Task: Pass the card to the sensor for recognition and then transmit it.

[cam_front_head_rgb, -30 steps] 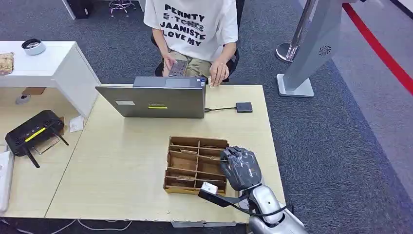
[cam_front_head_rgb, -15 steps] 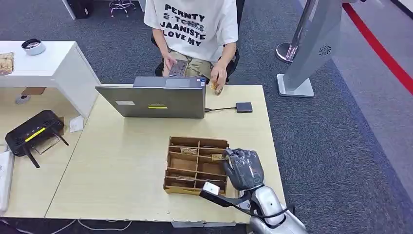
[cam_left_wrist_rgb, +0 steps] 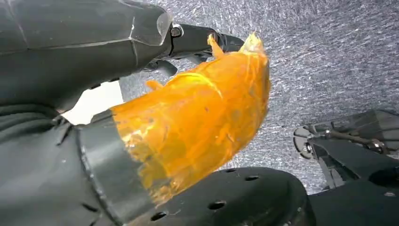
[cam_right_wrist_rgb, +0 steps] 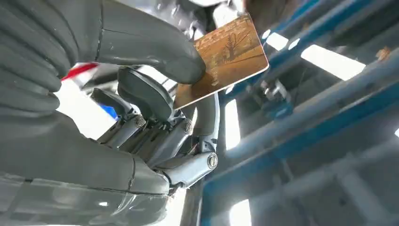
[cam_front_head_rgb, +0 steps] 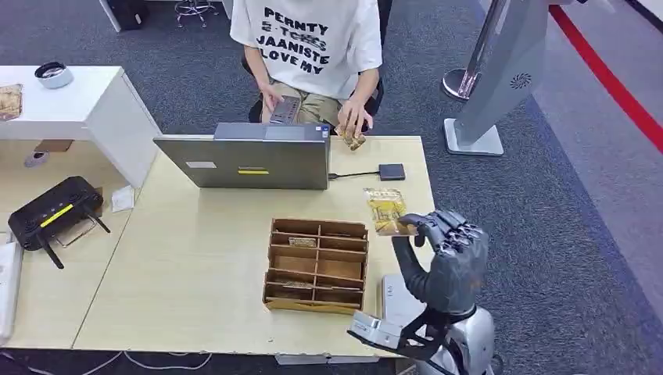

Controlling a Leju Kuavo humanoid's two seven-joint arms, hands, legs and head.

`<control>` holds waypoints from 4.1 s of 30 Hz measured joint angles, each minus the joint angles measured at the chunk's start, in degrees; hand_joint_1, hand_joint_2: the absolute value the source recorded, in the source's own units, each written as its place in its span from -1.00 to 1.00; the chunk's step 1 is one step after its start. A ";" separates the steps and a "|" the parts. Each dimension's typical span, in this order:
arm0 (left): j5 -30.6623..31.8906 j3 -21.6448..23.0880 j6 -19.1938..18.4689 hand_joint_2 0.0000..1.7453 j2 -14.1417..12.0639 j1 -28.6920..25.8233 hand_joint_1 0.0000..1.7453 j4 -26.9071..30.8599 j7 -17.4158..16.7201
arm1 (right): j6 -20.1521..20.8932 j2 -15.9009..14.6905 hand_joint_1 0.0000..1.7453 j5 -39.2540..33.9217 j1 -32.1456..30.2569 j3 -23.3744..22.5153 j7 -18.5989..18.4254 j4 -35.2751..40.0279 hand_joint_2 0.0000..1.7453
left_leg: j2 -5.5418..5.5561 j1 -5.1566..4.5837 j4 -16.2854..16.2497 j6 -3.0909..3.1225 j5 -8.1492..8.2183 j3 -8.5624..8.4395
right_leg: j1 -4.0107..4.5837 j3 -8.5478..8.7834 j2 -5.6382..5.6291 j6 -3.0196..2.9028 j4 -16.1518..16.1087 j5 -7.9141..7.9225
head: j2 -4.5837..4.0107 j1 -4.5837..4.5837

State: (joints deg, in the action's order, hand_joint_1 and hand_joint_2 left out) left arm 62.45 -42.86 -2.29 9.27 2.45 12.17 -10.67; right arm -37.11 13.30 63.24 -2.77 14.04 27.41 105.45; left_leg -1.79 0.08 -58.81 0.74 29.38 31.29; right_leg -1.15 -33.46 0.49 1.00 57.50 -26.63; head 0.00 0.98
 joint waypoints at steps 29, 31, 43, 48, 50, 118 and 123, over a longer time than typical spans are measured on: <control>6.38 -1.53 -1.33 -1.00 -1.03 0.94 -1.00 0.02 1.12 | 0.07 0.43 1.00 15.53 18.05 1.23 -18.25 -11.51 1.00 | 0.01 0.00 0.00 -0.05 -0.16 -0.01 | 0.00 0.05 0.01 -0.01 0.01 0.14 | 0.00 0.02; 7.19 -0.85 -1.33 -1.00 -0.83 1.07 -1.00 0.02 1.14 | 0.07 -0.67 1.00 17.89 22.18 3.11 -21.62 -16.28 1.00 | -0.13 0.00 -0.01 -0.09 -0.18 -0.05 | 0.00 0.02 -0.13 -0.08 0.02 0.21 | 0.00 -0.02; 9.25 1.53 -2.01 -1.00 -0.68 1.92 -1.00 0.02 1.25 | 0.07 -4.19 1.00 24.63 38.01 9.85 -29.72 -38.64 1.00 | -0.11 0.01 -0.02 -0.10 -0.19 -0.05 | 0.01 0.00 -0.10 -0.08 0.02 0.21 | 0.00 0.00; 9.68 1.95 -2.21 -1.00 -0.68 1.96 -1.00 0.02 1.25 | 0.04 -4.78 -1.00 25.00 41.59 11.49 -31.49 -45.28 1.00 | -0.10 0.00 -0.02 -0.10 -0.19 -0.03 | 0.01 -0.01 -0.09 -0.08 0.02 0.21 | 0.00 0.00; 9.73 1.97 -2.21 -1.00 -0.68 1.98 -1.00 0.02 1.25 | 0.04 -4.98 -1.00 25.00 42.48 11.95 -32.02 -47.47 -1.00 | -0.10 0.00 -0.02 -0.10 -0.19 -0.03 | 0.01 -0.01 -0.10 -0.08 0.02 0.21 | 0.00 0.02; 5.44 -4.37 -1.33 -1.00 0.31 0.84 -1.00 0.02 0.57 | 79.52 -19.47 1.00 -89.68 3.47 22.29 1.12 -5.37 -1.00 | -0.03 0.00 -0.01 -0.07 -0.13 0.10 | 0.00 -0.11 -0.03 -0.02 -0.01 0.12 | 0.00 0.00; 5.46 -4.37 -1.31 -1.00 0.31 0.83 -1.00 0.02 0.46 | 79.97 -19.47 1.00 -89.77 3.38 22.44 1.18 -5.50 -1.00 | -0.03 0.00 -0.01 -0.07 -0.13 0.10 | 0.00 -0.11 -0.03 -0.02 -0.01 0.12 | 0.00 0.00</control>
State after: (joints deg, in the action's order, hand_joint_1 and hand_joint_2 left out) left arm 67.91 -47.23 -3.61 9.57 3.28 12.20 -10.21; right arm 42.86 -6.16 -26.53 0.60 36.48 28.59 99.95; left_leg -1.82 0.08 -58.82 0.67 29.26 31.39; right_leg -1.15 -33.57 0.45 0.98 57.49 -26.52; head 0.00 0.98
